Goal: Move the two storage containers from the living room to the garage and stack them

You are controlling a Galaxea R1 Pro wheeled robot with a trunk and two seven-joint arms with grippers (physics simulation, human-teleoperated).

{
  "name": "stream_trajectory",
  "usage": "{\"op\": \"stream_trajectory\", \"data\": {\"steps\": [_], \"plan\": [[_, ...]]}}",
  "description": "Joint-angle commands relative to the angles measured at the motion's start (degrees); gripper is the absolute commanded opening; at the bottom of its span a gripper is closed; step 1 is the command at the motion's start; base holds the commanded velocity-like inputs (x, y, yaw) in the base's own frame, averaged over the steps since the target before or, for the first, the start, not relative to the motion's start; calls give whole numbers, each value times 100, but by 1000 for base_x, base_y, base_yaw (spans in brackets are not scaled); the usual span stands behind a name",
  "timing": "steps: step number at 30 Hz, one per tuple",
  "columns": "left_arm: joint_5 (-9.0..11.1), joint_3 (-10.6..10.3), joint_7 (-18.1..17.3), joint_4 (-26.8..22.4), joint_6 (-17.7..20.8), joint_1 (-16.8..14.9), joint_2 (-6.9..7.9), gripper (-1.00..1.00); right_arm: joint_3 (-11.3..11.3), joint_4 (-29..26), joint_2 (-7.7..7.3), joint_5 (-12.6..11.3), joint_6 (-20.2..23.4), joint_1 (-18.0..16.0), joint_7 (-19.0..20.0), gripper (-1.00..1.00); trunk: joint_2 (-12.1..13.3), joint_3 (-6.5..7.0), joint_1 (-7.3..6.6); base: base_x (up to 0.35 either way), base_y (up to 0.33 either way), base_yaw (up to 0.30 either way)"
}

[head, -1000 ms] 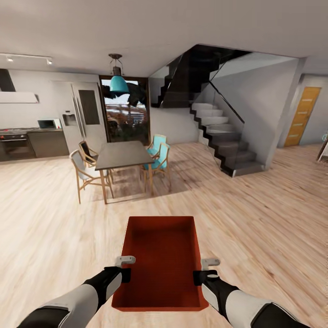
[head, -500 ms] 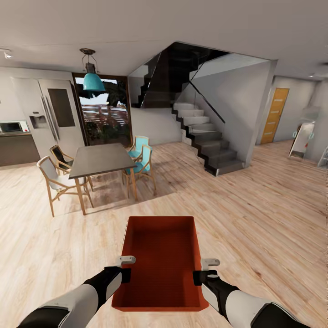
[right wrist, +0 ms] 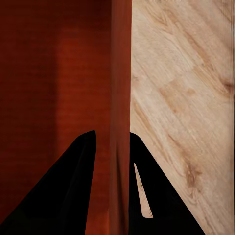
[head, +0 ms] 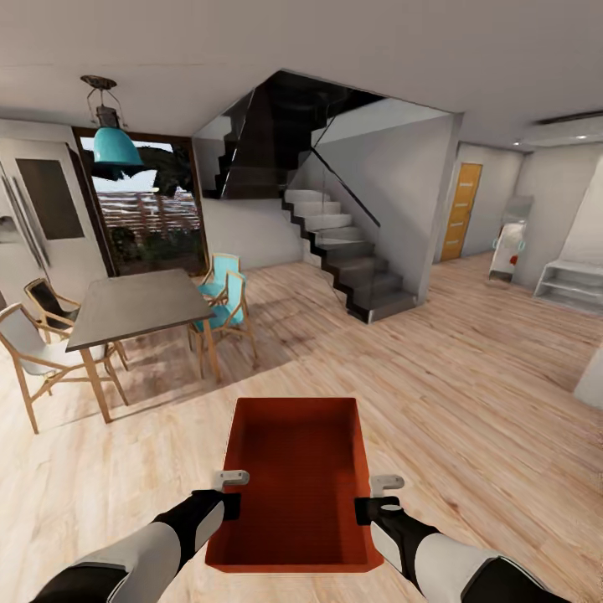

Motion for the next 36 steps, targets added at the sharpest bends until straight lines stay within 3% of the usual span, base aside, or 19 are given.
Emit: {"op": "stream_trajectory", "data": {"steps": [1,30,36], "plan": [[-53,55,43,-23,36,-1,-1,-100,98,4,29,-85,-2,-4,11,-100,-9,-8,6,322,0,-242],[-51,55,43,-24,39,0,-1,-100,98,4,28,-85,-6,-4,11,-100,-9,-8,6,322,0,-241],[-45,55,43,-24,39,0,-1,-100,97,4,26,-86,-6,-3,11,-100,-9,-8,6,322,0,-50]]}}
